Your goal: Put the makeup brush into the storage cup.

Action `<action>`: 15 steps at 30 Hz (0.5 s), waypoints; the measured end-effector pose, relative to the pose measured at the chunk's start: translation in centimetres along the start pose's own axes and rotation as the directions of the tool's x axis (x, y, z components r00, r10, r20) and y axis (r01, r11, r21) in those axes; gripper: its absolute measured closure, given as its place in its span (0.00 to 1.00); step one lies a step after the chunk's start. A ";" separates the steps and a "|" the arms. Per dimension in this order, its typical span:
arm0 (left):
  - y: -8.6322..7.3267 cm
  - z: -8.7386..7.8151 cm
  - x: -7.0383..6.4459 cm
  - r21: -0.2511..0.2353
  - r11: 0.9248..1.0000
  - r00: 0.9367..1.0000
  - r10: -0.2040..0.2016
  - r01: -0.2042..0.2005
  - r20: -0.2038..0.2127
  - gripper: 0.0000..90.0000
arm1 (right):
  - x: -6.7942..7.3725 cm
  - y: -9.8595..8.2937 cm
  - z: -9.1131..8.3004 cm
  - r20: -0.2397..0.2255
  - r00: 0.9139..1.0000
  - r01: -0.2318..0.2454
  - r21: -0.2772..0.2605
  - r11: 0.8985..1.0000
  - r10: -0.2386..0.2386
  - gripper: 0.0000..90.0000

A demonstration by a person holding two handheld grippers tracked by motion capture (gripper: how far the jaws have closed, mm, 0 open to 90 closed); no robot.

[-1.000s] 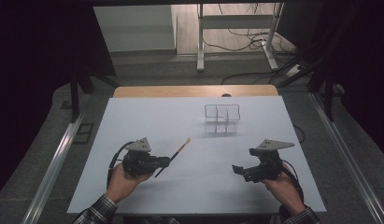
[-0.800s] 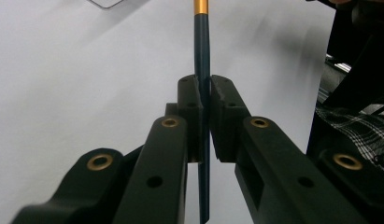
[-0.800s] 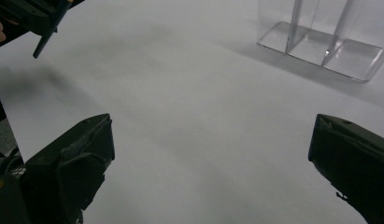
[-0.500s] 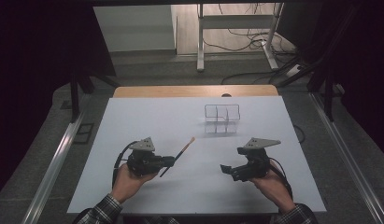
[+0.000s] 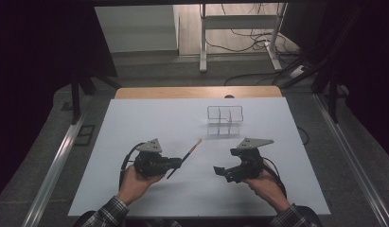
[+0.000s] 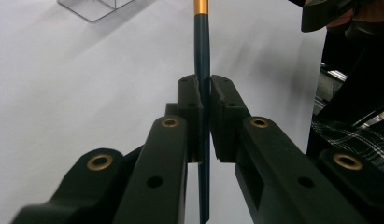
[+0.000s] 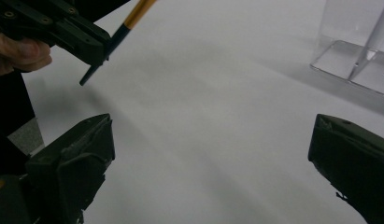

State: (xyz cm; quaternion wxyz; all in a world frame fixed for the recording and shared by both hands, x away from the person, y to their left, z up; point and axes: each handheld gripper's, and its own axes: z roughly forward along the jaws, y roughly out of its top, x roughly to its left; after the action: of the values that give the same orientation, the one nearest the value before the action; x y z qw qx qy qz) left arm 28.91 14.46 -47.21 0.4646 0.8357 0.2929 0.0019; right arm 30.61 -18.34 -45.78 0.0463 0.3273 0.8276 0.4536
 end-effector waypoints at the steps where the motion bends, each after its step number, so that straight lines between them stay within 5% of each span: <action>1: 0.0 0.1 -0.1 -0.001 1.000 1.000 0.002 -0.002 0.001 0.93 | 0.1 0.1 0.1 -0.006 1.000 -0.007 -0.005 1.000 0.007 0.00; 15: 0.6 1.5 -0.9 0.003 0.999 0.999 0.033 -0.033 0.018 0.93 | 1.6 1.5 2.0 -0.090 0.996 -0.019 -0.024 1.000 0.017 0.00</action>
State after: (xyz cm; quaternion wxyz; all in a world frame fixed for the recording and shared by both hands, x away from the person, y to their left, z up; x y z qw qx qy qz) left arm 28.85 12.61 -47.39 0.4658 0.8411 0.2750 0.0015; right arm 30.87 -15.41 -45.47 0.0088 0.3134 0.8202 0.4786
